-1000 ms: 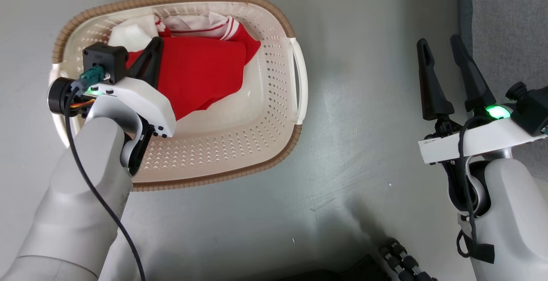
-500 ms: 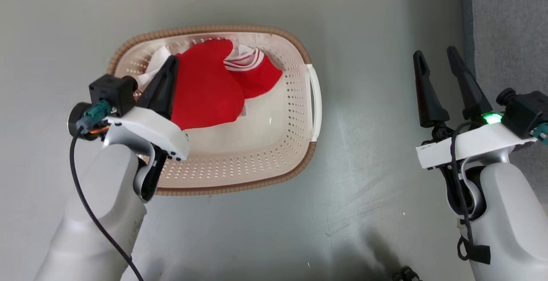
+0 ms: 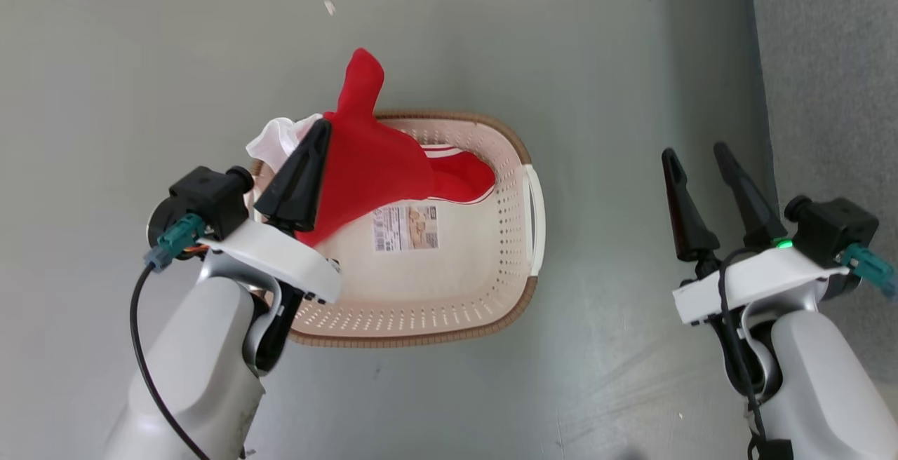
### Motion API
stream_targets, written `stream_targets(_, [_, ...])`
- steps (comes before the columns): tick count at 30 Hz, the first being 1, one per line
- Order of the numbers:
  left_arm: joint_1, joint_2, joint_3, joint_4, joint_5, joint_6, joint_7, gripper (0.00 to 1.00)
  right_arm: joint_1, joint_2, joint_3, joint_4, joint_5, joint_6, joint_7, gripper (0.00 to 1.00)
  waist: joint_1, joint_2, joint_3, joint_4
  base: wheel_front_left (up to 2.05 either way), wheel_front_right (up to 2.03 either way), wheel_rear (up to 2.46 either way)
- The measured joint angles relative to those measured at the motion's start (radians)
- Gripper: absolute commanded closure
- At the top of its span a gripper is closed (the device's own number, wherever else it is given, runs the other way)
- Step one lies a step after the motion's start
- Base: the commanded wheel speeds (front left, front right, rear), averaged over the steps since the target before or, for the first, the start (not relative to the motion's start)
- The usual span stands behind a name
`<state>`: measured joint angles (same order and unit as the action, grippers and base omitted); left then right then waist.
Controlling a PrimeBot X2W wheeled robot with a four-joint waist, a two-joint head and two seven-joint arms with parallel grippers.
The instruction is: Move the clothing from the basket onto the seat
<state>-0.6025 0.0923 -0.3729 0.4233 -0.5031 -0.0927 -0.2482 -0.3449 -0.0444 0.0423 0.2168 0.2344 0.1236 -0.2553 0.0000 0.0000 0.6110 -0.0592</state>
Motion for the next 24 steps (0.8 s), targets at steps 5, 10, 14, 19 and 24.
stream_targets(5, [0.053,0.000,-0.013,-0.088,-0.006,-0.008,0.000,1.00,0.036,0.000,0.002,0.021,-0.021,0.000,0.000,0.00,0.0000,0.0000,-0.070,0.019,0.00,0.00,0.00])
stream_targets(10, [0.087,0.008,-0.028,-0.172,-0.006,-0.009,0.000,1.00,0.056,0.000,0.015,0.025,-0.051,0.000,0.000,0.00,0.0000,0.0000,-0.138,0.035,0.00,0.00,0.00])
stream_targets(14, [0.108,0.019,-0.041,-0.226,-0.006,-0.011,0.011,1.00,0.065,-0.001,0.041,0.023,-0.067,0.000,0.000,0.00,0.0000,0.0000,-0.191,0.045,0.00,0.00,0.00])
stream_targets(19, [0.140,0.036,-0.054,-0.279,-0.007,-0.011,0.056,1.00,0.076,-0.005,0.093,0.014,-0.091,0.000,0.000,0.00,0.0000,0.0000,-0.253,0.054,0.00,0.00,0.00])
stream_targets(24, [0.170,0.048,-0.058,-0.320,-0.020,-0.010,0.103,1.00,0.075,-0.006,0.175,-0.007,-0.097,0.000,0.000,0.00,0.0000,0.0000,-0.310,0.060,0.00,0.00,0.00])
